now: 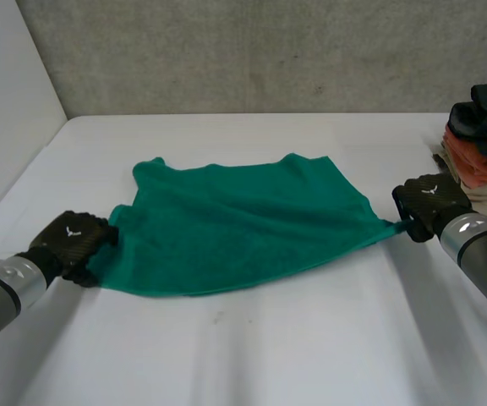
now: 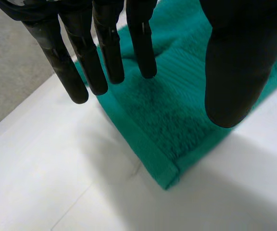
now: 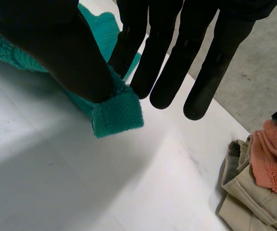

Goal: Fold the laundry.

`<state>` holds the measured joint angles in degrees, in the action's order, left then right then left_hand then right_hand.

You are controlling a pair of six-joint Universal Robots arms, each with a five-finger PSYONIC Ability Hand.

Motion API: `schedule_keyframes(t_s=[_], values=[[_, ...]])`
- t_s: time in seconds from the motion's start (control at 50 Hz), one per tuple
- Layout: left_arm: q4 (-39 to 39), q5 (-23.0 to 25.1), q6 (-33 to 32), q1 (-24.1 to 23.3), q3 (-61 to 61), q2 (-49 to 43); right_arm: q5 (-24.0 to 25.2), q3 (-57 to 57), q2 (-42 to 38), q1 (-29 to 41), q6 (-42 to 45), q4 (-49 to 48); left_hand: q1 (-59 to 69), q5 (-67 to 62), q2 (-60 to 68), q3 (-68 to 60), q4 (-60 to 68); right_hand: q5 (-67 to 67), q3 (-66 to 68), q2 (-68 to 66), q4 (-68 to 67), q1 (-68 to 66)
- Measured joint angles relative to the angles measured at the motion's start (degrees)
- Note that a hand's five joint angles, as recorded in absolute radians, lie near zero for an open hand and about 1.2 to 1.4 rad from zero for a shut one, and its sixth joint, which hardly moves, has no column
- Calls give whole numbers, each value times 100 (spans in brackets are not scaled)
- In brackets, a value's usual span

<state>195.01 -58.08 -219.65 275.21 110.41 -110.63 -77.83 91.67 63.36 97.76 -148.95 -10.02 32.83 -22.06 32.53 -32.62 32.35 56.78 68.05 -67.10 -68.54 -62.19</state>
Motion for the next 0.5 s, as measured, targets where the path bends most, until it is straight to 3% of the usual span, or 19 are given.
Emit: schedule_keyframes(t_s=[0.18, 0.5], values=[[7, -37, -853, -43, -19, -252, -2, 72, 0, 28, -8, -7, -29, 43, -34, 15, -46, 0, 0, 0, 0, 0], [279, -53, -878, -93, -361, -717, 2, 124, -46, 33, 4, -86, -10, 8, -19, 5, -12, 0, 0, 0, 0, 0]])
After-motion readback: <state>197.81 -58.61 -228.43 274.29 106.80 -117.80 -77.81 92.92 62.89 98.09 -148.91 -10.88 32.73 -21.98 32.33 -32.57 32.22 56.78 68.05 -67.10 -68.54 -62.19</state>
